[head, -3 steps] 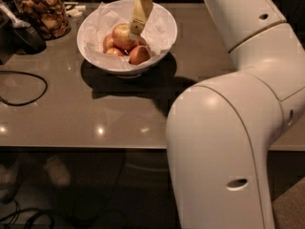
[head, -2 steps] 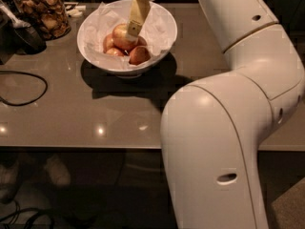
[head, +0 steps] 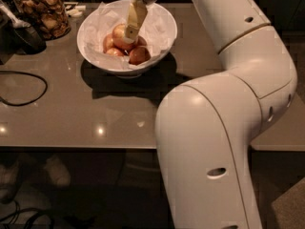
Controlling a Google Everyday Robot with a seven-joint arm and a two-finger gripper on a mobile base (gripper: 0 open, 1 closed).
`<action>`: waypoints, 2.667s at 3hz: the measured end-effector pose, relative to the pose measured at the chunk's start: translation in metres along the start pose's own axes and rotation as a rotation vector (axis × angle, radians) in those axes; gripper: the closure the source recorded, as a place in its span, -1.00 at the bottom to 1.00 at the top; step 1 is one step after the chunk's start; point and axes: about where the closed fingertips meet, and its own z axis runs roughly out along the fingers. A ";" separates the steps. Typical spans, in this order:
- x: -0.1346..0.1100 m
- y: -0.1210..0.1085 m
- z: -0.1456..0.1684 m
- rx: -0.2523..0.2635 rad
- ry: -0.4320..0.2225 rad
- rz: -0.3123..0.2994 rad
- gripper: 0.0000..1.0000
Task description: Pick apple from white bowl
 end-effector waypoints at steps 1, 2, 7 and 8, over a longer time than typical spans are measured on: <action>-0.001 0.001 0.008 -0.017 0.001 0.002 -0.76; -0.001 0.003 0.019 -0.040 0.006 0.002 -0.76; 0.005 0.006 0.049 -0.099 0.032 0.014 -0.80; 0.006 0.006 0.049 -0.099 0.032 0.014 -0.45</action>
Offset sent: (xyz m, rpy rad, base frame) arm -0.0106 -0.0014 -0.0229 -0.0584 0.1261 0.0373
